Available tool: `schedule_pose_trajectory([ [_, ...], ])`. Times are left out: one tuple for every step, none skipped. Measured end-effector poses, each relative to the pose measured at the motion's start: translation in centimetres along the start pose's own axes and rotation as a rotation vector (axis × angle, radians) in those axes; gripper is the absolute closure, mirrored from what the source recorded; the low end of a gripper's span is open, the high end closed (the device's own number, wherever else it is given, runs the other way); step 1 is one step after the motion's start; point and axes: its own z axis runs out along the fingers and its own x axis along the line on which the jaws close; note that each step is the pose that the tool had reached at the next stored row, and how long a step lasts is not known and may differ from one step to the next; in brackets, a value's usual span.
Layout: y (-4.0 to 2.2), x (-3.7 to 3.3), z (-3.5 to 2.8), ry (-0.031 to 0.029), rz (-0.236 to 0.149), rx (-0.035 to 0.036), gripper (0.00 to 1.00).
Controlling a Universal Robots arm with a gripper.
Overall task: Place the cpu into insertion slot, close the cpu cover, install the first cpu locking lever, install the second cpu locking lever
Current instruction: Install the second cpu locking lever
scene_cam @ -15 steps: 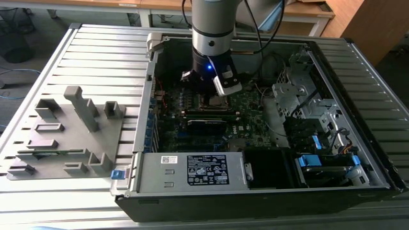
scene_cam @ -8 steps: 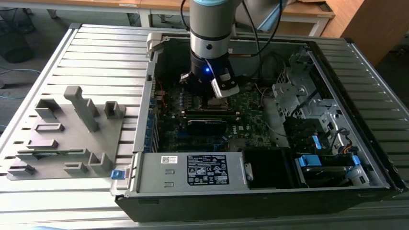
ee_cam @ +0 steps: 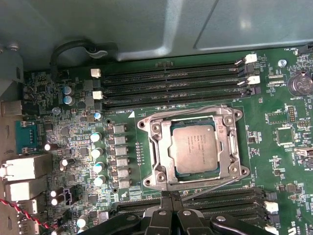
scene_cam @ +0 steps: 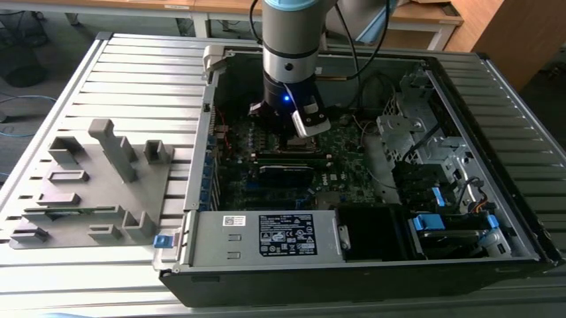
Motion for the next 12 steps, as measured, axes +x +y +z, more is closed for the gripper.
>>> schedule_pose_trajectory([
  [0.00, 0.01, 0.00, 0.0000, 0.000, 0.0001, 0.89],
  [0.00, 0.01, 0.01, 0.0000, 0.000, 0.0001, 0.89],
  [0.00, 0.01, 0.00, 0.0001, 0.000, 0.0001, 0.89],
  [0.00, 0.01, 0.01, 0.0000, 0.000, 0.0001, 0.89],
  [0.00, 0.01, 0.01, 0.0000, 0.000, 0.0001, 0.89],
  [0.00, 0.01, 0.01, 0.0000, 0.000, 0.0001, 0.89],
  [0.00, 0.01, 0.02, 0.0000, 0.000, 0.0001, 0.89],
  [0.00, 0.03, 0.03, -0.0001, 0.000, 0.0000, 0.89],
  [-0.01, 0.05, 0.06, -0.0001, 0.000, -0.0001, 0.89],
  [-0.01, 0.09, 0.07, 0.0000, 0.000, 0.0000, 0.89],
  [-0.02, 0.14, 0.09, 0.0000, 0.000, 0.0001, 0.89],
  [-0.03, 0.19, 0.12, 0.0000, 0.000, 0.0000, 0.89],
])
